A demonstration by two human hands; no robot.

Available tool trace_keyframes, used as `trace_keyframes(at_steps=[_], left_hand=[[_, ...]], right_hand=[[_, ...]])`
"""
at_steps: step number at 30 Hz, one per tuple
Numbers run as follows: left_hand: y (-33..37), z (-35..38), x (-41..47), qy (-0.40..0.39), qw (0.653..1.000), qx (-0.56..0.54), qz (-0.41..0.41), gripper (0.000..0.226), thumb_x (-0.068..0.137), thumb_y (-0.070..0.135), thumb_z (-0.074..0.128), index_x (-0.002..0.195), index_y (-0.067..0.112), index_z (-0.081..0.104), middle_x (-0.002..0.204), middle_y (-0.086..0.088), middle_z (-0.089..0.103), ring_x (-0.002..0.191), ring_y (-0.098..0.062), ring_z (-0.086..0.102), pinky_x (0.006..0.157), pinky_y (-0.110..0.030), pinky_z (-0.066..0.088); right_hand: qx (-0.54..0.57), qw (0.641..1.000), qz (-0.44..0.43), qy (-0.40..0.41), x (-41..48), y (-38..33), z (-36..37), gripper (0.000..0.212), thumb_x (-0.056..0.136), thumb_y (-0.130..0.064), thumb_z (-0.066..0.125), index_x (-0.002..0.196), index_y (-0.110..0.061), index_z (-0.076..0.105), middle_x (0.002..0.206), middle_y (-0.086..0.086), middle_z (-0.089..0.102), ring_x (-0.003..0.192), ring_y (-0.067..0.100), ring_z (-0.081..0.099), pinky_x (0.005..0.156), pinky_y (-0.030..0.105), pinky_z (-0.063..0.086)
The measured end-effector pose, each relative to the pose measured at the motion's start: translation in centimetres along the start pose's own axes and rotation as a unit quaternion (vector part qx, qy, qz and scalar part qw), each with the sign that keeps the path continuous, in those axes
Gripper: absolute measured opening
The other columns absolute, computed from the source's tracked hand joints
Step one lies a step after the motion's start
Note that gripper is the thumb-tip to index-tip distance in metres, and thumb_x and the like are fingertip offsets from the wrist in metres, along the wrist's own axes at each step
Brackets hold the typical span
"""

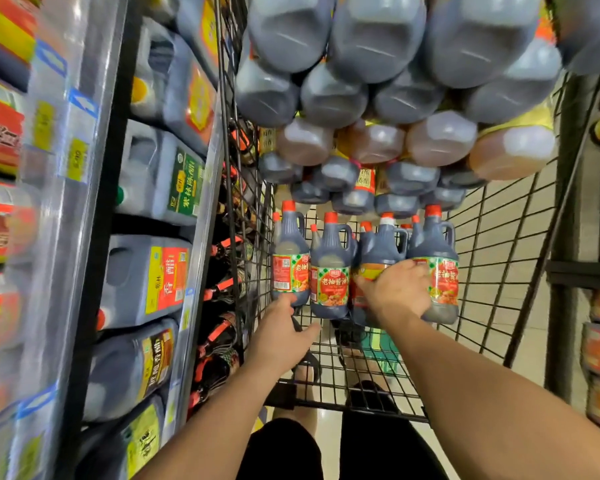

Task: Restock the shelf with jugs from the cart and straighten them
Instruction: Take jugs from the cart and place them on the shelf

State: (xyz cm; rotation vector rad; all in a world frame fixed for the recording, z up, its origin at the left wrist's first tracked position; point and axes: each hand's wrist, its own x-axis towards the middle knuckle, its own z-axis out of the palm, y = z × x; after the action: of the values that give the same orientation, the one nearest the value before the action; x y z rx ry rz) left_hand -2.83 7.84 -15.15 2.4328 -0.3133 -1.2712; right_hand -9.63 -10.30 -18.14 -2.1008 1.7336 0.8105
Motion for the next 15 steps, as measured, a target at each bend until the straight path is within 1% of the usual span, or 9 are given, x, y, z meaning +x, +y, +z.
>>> trace_keyframes(at_steps=[2, 4, 7, 9, 11, 13, 15], left_hand=[[-0.2, 0.3, 0.1, 0.001, 1.000, 0.005, 0.000, 0.065, 0.083, 0.041, 0.072, 0.139, 0.024, 0.044, 0.129, 0.002, 0.055, 0.116, -0.014, 0.055, 0.094, -0.032, 0.047], [-0.4, 0.5, 0.3, 0.002, 1.000, 0.014, -0.001, 0.065, 0.083, 0.042, 0.071, 0.139, 0.023, 0.043, 0.128, 0.002, 0.056, 0.115, -0.016, 0.056, 0.092, -0.031, 0.047], [-0.8, 0.7, 0.6, 0.001, 1.000, 0.015, -0.005, 0.066, 0.083, 0.042, 0.071, 0.139, 0.023, 0.043, 0.127, 0.002, 0.056, 0.112, -0.016, 0.056, 0.089, -0.030, 0.047], [-1.1, 0.8, 0.9, 0.002, 1.000, 0.011, -0.009, 0.065, 0.082, 0.041, 0.071, 0.139, 0.023, 0.043, 0.126, 0.002, 0.055, 0.112, -0.015, 0.056, 0.086, -0.027, 0.044], [-1.3, 0.9, 1.1, 0.005, 1.000, 0.005, -0.011, 0.064, 0.082, 0.041, 0.071, 0.137, 0.022, 0.044, 0.126, 0.002, 0.055, 0.113, -0.014, 0.055, 0.085, -0.026, 0.041], [-1.5, 1.0, 1.2, 0.004, 1.000, 0.001, -0.013, 0.064, 0.082, 0.041, 0.072, 0.137, 0.022, 0.045, 0.125, 0.001, 0.055, 0.112, -0.014, 0.055, 0.087, -0.027, 0.044], [-1.6, 1.1, 1.3, 0.004, 1.000, 0.002, -0.016, 0.065, 0.081, 0.041, 0.072, 0.136, 0.021, 0.045, 0.124, 0.001, 0.055, 0.111, -0.014, 0.055, 0.089, -0.030, 0.046]], right_hand=[[0.013, 1.000, 0.015, -0.005, -0.1, -0.3, 0.3, 0.102, 0.065, -0.073, 0.070, 0.131, -0.001, 0.039, 0.140, 0.018, 0.038, 0.127, 0.031, 0.044, 0.089, 0.041, 0.049], [0.020, 1.000, 0.018, -0.002, -0.3, -0.8, 0.8, 0.102, 0.064, -0.072, 0.072, 0.129, -0.001, 0.038, 0.142, 0.021, 0.037, 0.124, 0.033, 0.047, 0.089, 0.040, 0.049], [0.045, 0.999, 0.009, -0.003, -0.3, -1.4, 1.4, 0.100, 0.063, -0.068, 0.076, 0.126, -0.003, 0.034, 0.130, 0.019, 0.047, 0.109, 0.032, 0.060, 0.077, 0.038, 0.051], [0.087, 0.996, 0.018, -0.018, -0.1, -1.7, 1.8, 0.104, 0.062, -0.066, 0.078, 0.129, -0.002, 0.030, 0.124, 0.015, 0.053, 0.106, 0.032, 0.062, 0.072, 0.038, 0.049], [0.136, 0.989, 0.039, -0.037, 0.1, -1.8, 2.3, 0.108, 0.060, -0.065, 0.080, 0.132, -0.003, 0.029, 0.125, 0.014, 0.053, 0.107, 0.034, 0.061, 0.076, 0.040, 0.049], [0.189, 0.978, 0.067, -0.061, 0.5, -1.8, 2.6, 0.111, 0.056, -0.063, 0.083, 0.133, -0.004, 0.028, 0.129, 0.015, 0.050, 0.110, 0.037, 0.059, 0.080, 0.044, 0.049], [0.228, 0.967, 0.078, -0.078, 0.8, -1.8, 2.8, 0.109, 0.055, -0.059, 0.085, 0.131, -0.006, 0.029, 0.129, 0.017, 0.050, 0.111, 0.039, 0.058, 0.084, 0.046, 0.049]])
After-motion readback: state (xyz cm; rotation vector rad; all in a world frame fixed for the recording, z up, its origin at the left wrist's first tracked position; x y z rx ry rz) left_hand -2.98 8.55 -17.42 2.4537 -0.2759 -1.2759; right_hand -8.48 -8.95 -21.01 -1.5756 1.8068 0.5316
